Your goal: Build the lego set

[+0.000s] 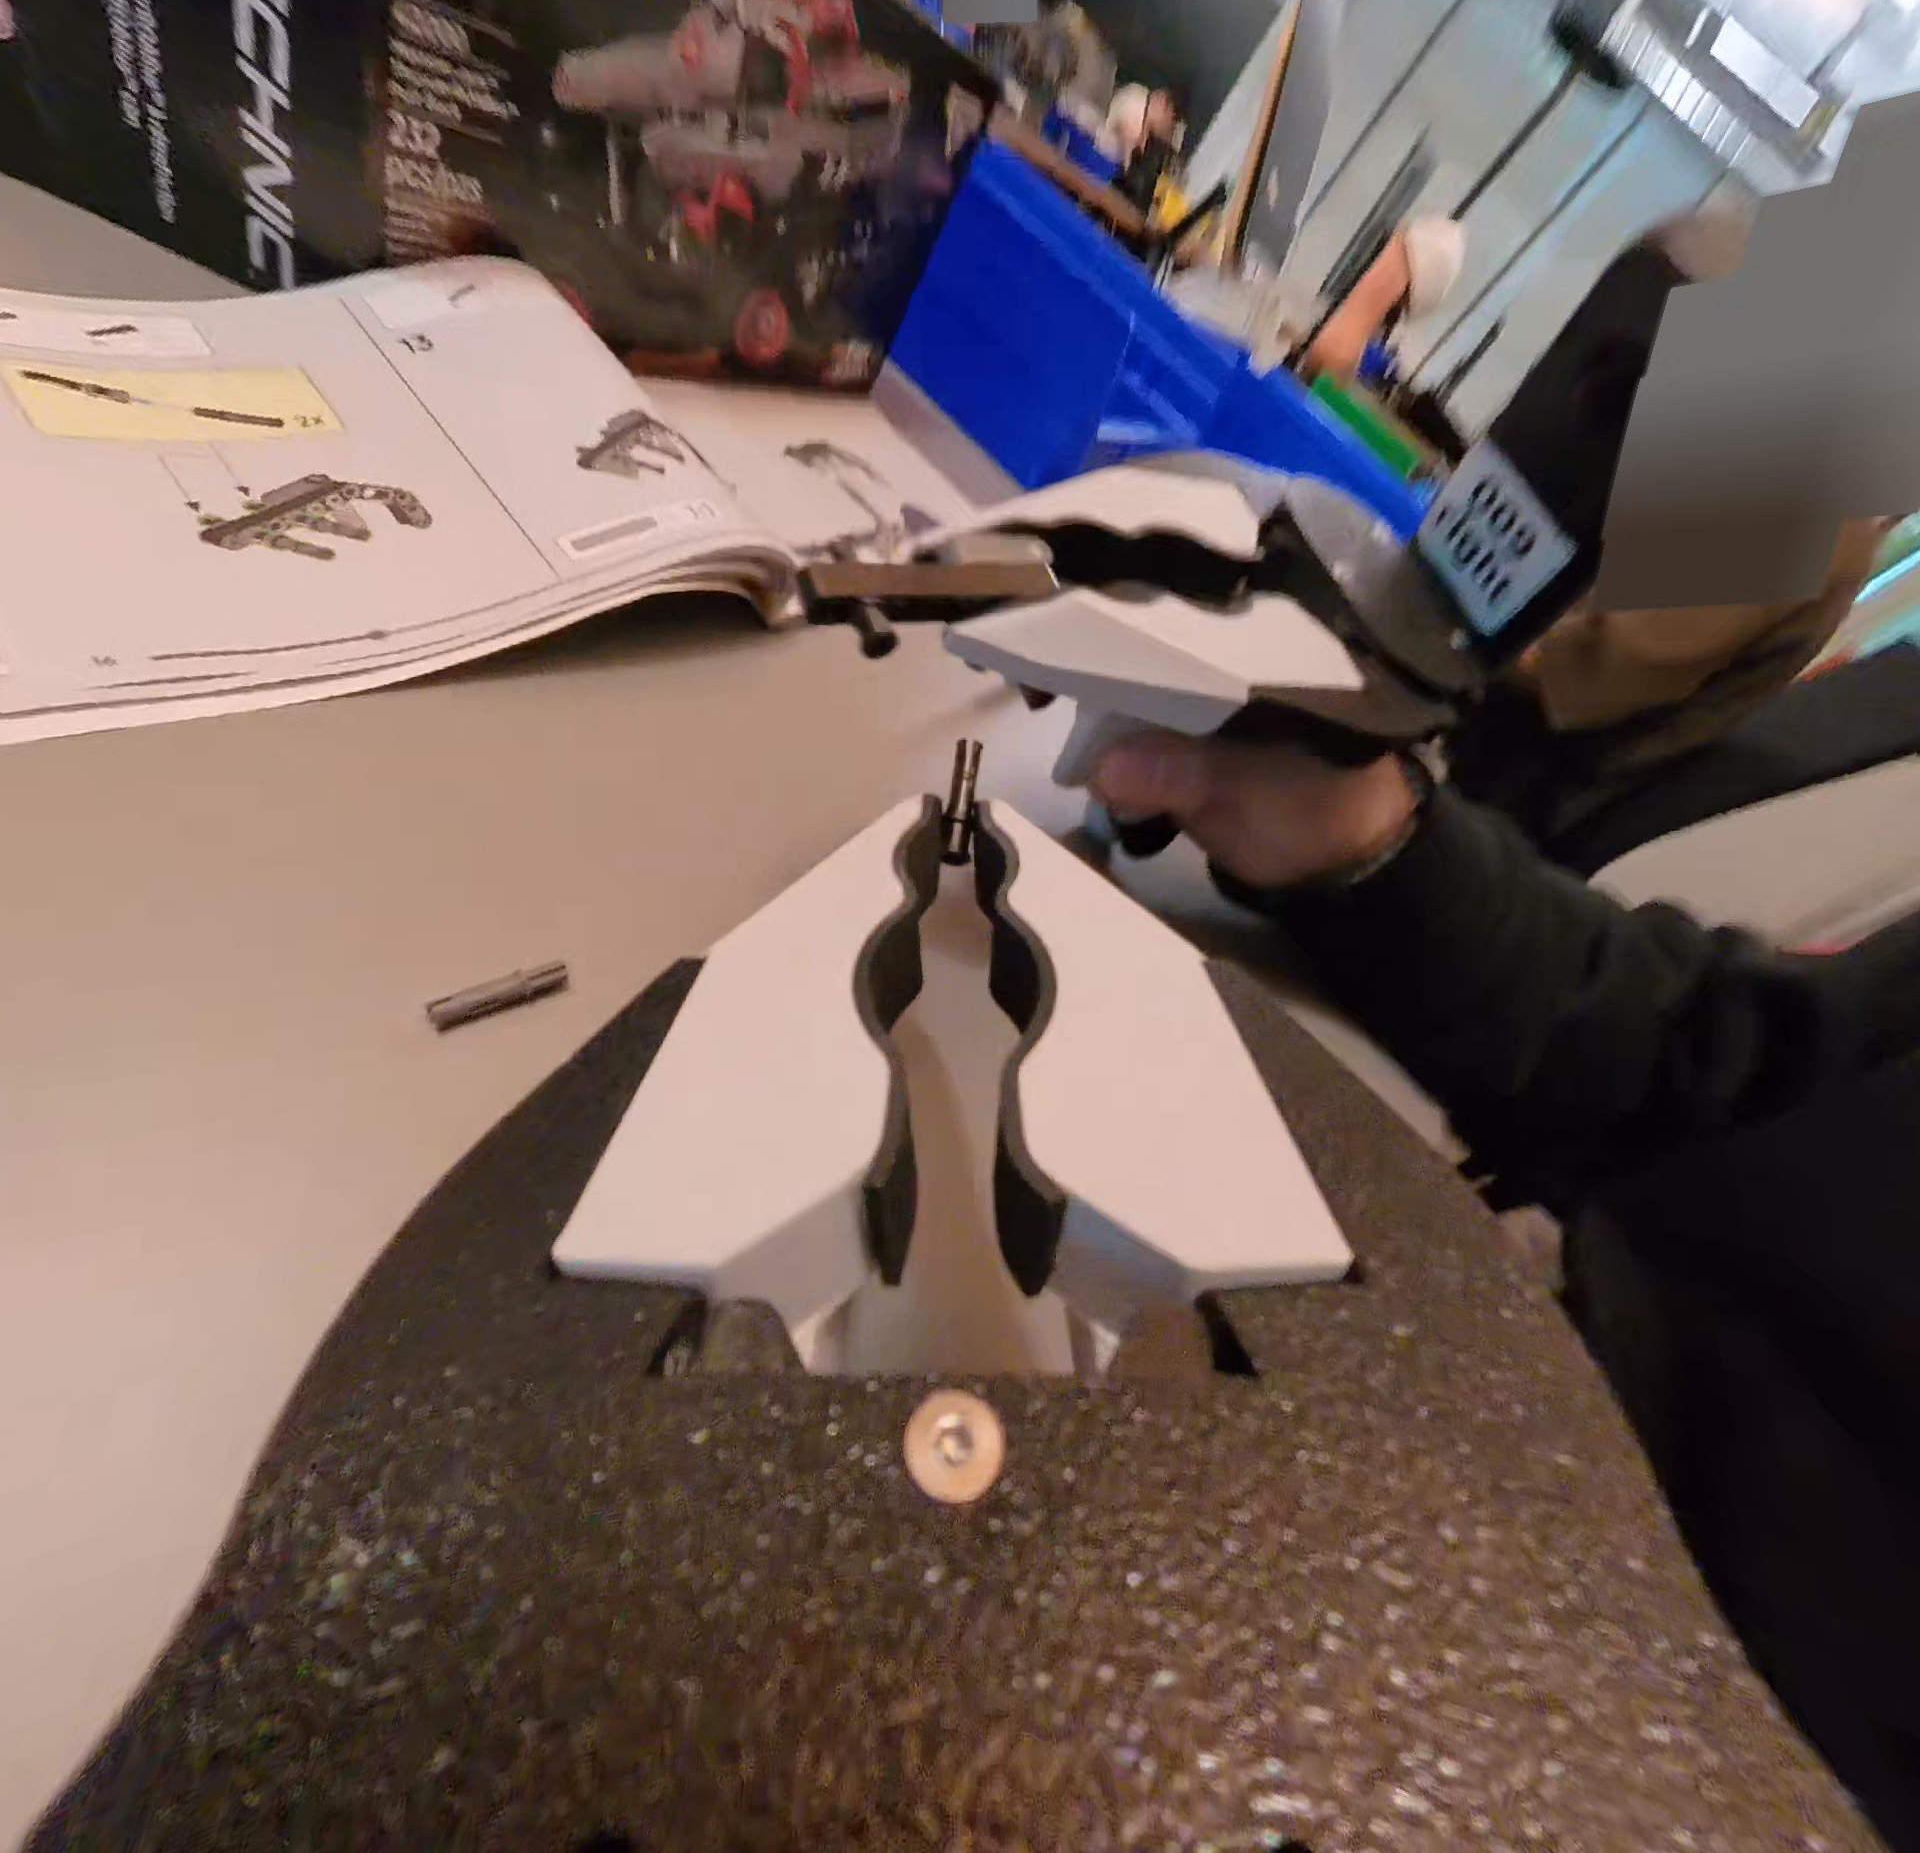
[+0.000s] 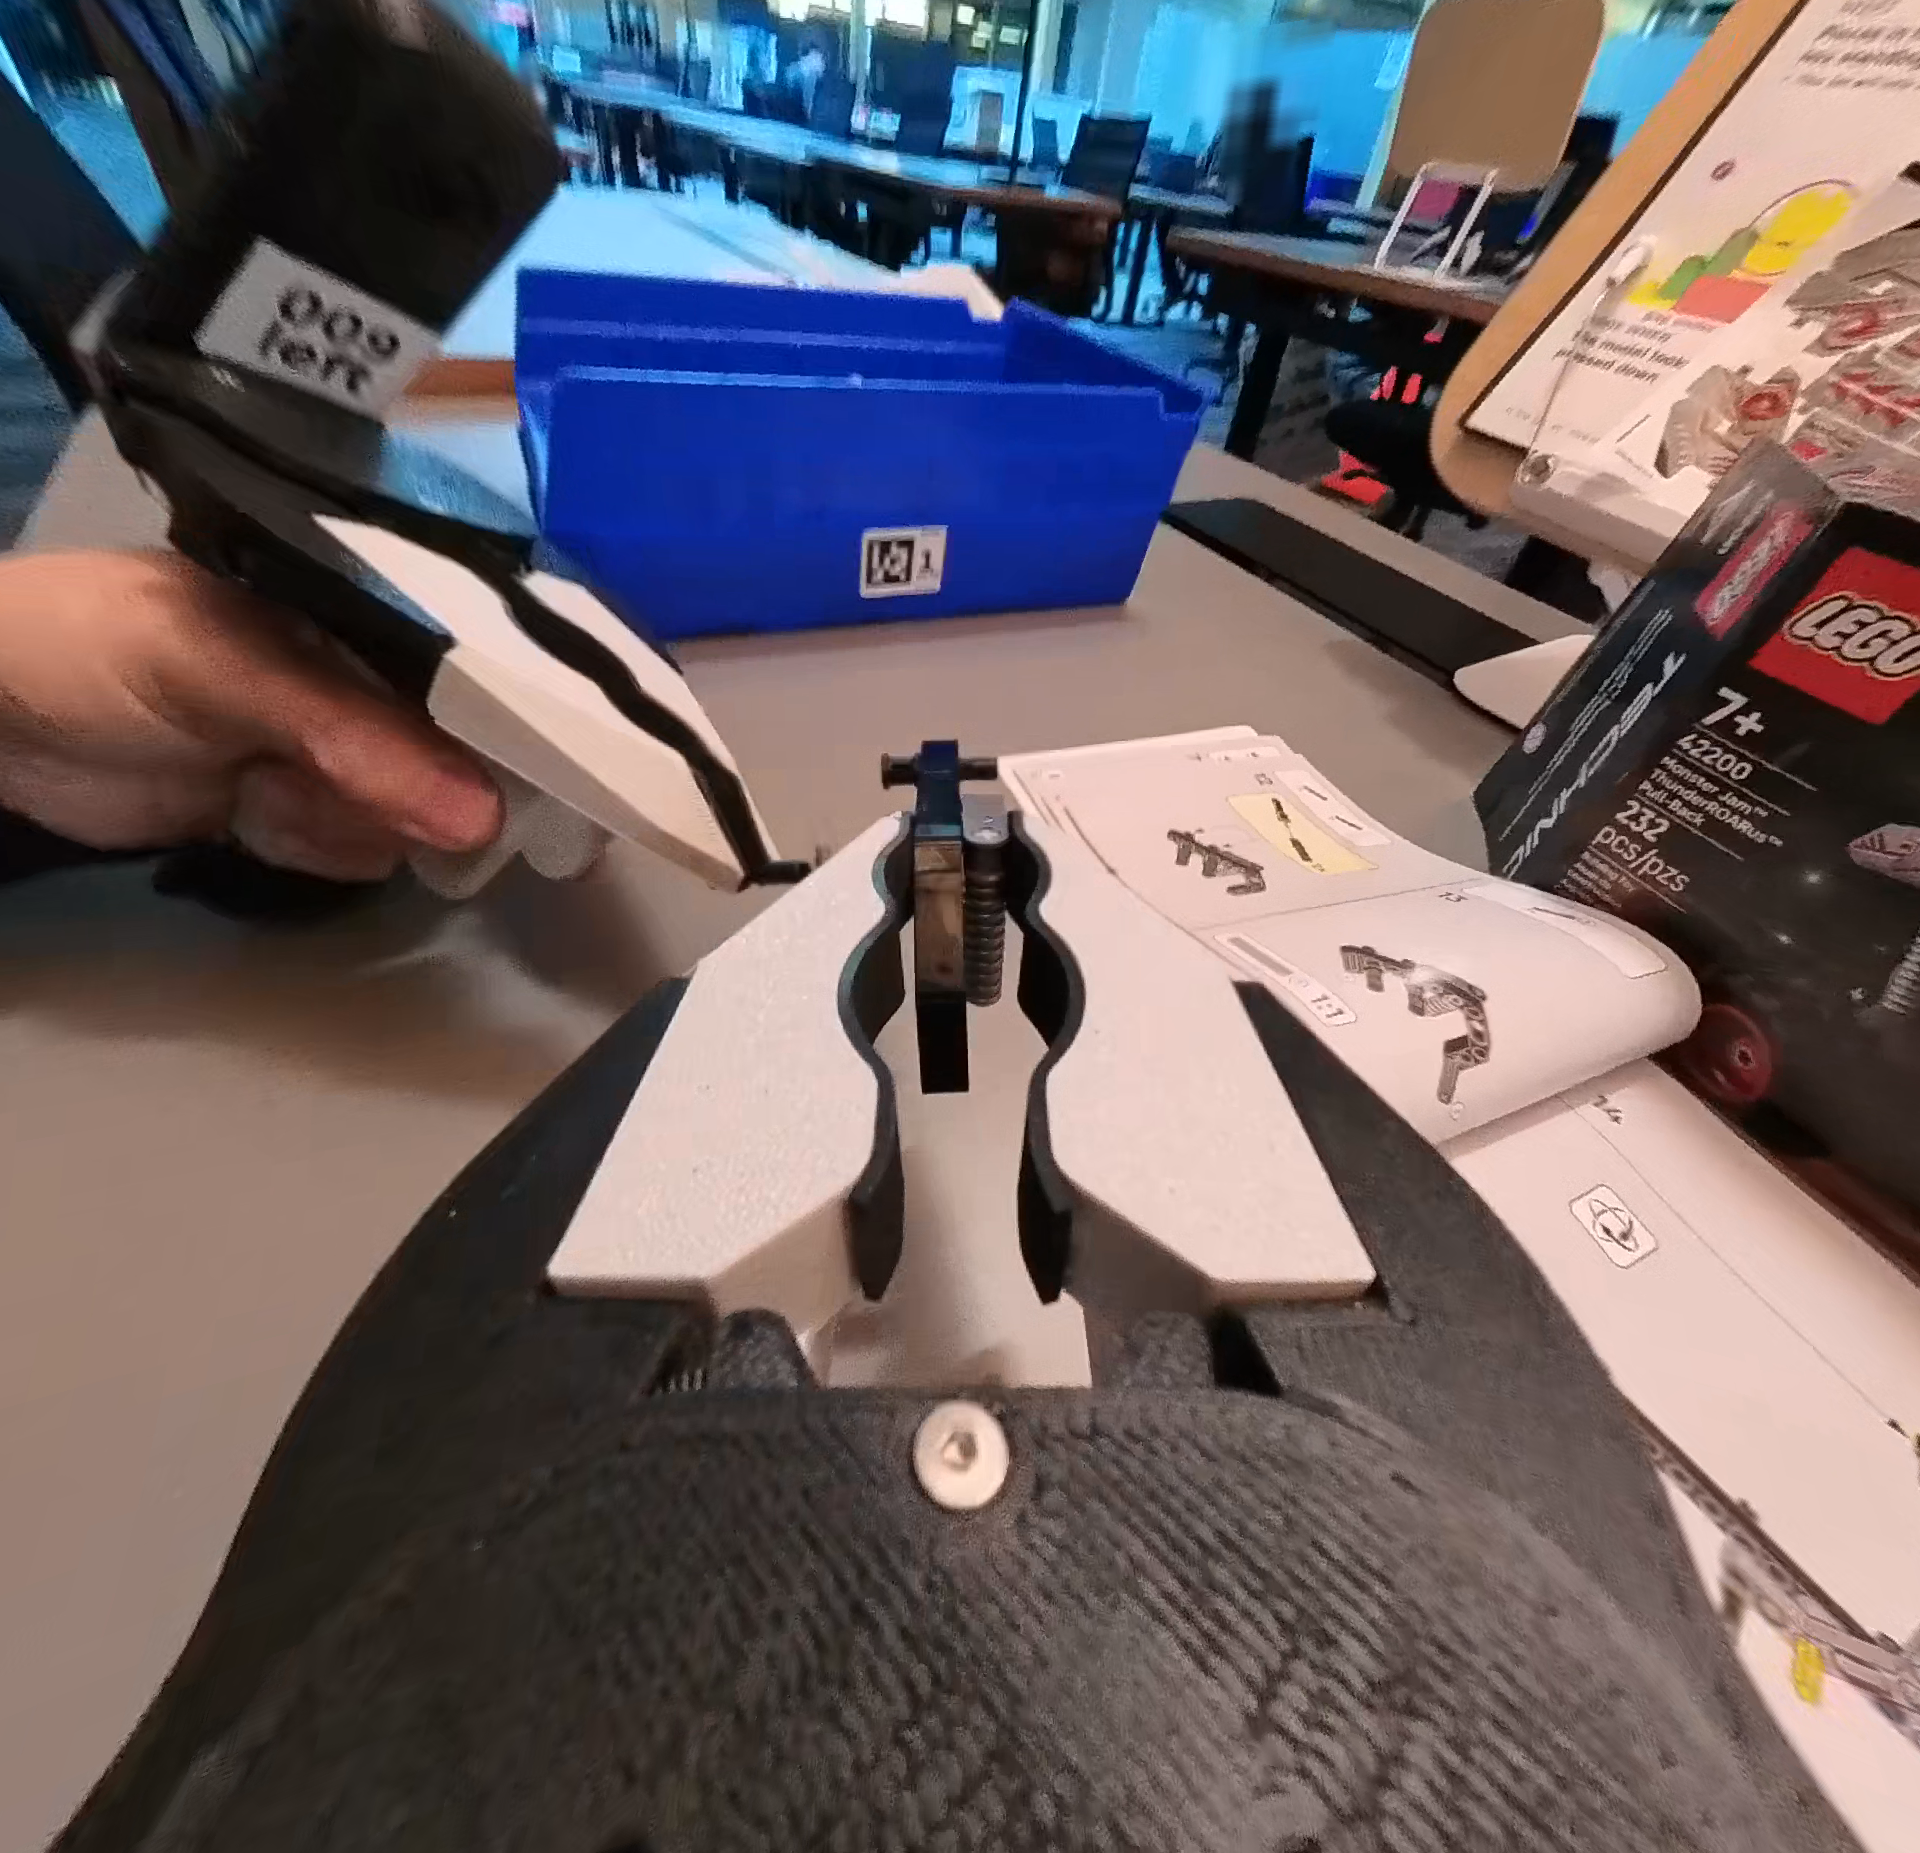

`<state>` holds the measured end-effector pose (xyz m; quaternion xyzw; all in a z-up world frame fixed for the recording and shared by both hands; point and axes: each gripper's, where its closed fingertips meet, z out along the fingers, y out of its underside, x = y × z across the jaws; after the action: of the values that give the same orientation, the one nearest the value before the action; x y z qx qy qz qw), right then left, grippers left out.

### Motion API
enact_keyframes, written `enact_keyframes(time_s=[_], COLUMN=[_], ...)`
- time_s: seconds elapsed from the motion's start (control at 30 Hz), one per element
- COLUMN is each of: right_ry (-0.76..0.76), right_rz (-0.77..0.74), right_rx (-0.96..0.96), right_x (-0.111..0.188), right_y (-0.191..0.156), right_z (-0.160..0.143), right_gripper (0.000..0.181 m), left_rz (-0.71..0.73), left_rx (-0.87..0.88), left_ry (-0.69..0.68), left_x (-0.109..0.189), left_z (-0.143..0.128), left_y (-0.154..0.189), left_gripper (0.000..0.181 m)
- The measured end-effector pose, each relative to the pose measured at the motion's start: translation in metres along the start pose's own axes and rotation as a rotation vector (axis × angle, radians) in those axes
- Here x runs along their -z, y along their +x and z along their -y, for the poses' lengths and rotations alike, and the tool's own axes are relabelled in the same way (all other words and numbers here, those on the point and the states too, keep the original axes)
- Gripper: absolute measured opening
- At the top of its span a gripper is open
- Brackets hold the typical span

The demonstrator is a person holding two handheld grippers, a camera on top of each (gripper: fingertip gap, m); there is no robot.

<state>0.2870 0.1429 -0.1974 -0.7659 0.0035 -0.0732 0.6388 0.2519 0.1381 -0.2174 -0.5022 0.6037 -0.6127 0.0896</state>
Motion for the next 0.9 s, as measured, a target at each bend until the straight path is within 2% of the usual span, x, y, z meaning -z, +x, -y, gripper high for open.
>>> enact_keyframes(time_s=[0.13, 0.27, 0.43, 0.5, 0.6, 0.7, 0.77, 0.9], right_ry=[0.091, 0.084, 0.071, 0.058, 0.031, 0.047, 0.040, 0.076], right_rz=[0.055, 0.044, 0.034, 0.049, 0.066, 0.087, 0.145, 0.223], right_rx=[-0.029, 0.100, 0.132, 0.120, 0.087, -0.014, -0.103, -0.270], right_x=[0.002, 0.000, -0.001, -0.001, 0.000, 0.003, 0.004, 0.007], right_y=[-0.008, -0.016, -0.015, -0.015, -0.013, -0.008, -0.011, -0.012], right_z=[0.013, 0.012, 0.010, 0.007, 0.004, 0.007, 0.006, 0.011], right_gripper=[0.013, 0.014, 0.013, 0.013, 0.013, 0.014, 0.014, 0.014], left_rz=[-0.075, -0.133, -0.098, -0.059, -0.103, -0.028, 0.035, 0.058], left_rx=[0.123, 0.186, 0.162, 0.107, 0.018, -0.066, -0.095, -0.135], left_ry=[0.112, 0.126, 0.117, 0.074, -0.201, -0.361, -0.392, -0.436], left_x=[0.003, 0.003, 0.006, 0.007, 0.005, 0.004, 0.000, -0.003], left_z=[0.013, 0.013, 0.014, 0.010, -0.024, -0.048, -0.056, -0.064], left_y=[0.005, 0.008, 0.003, 0.000, 0.008, 0.002, -0.005, -0.008], left_gripper=[0.004, 0.004, 0.004, 0.004, 0.004, 0.004, 0.004, 0.004])
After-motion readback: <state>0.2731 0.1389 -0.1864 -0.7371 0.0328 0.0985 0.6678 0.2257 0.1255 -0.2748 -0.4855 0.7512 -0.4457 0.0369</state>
